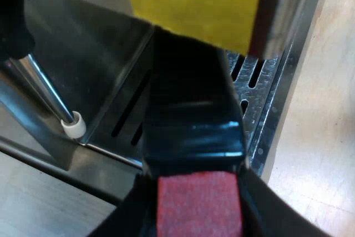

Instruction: Put the handle in the coffee machine

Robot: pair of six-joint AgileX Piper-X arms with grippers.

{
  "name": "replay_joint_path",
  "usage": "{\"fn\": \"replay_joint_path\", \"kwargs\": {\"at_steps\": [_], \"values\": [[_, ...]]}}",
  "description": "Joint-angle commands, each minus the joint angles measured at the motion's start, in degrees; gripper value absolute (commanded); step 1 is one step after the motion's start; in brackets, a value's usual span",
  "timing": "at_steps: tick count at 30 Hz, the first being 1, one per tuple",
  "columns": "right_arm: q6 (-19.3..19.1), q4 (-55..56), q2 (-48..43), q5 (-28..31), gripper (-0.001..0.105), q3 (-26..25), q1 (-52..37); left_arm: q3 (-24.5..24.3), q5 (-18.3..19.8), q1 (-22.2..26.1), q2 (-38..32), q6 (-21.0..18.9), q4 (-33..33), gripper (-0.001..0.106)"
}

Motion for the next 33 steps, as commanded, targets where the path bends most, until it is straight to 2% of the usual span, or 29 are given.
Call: {"fn": "replay_joint_path", "kwargs": {"at_steps": [1, 6, 11, 14, 16, 19, 21, 26, 33], "values": [[-0.01, -0.17, -0.25, 0.26, 0.070, 0.02, -0.03, -1.87, 5.08, -0.24, -1.56, -0.12, -1.64, 0.000], [-0.01, -0.17, -0.25, -0.19, 0.070, 0.02, -0.03, -2.01, 5.10, -0.24, -1.56, -0.12, -0.97, 0.000], [-0.01, -0.17, 0.22, -4.94, 0.070, 0.02, -0.88, -2.01, 5.10, -0.24, -1.56, -0.12, -0.82, 0.000], [-0.01, -0.17, 0.83, -5.85, 0.058, 0.02, -2.13, -2.01, 5.10, -0.24, -1.56, -0.56, -0.72, 0.000], [-0.01, -0.17, 1.34, -7.43, 0.044, 0.02, -3.35, -2.01, 5.10, -0.24, -1.56, -0.56, -0.26, 0.000], [1.10, -0.17, 2.37, -11.42, 0.035, -0.38, -5.35, -2.01, 5.10, -0.24, -1.56, -0.56, 0.24, 0.000], [2.37, -0.17, 3.03, -13.78, 0.035, -0.62, -6.45, -2.01, 5.10, -0.24, -1.56, -0.56, 0.24, 0.000], [3.84, -0.17, 4.94, -13.81, 0.035, -2.43, -9.61, -2.01, 5.10, -0.24, -1.56, -0.56, 0.24, 0.000], [3.84, -0.17, 9.62, -13.81, 0.035, -9.17, -13.45, -2.01, 5.10, -0.24, -1.56, -0.56, 0.24, 0.000]]}}
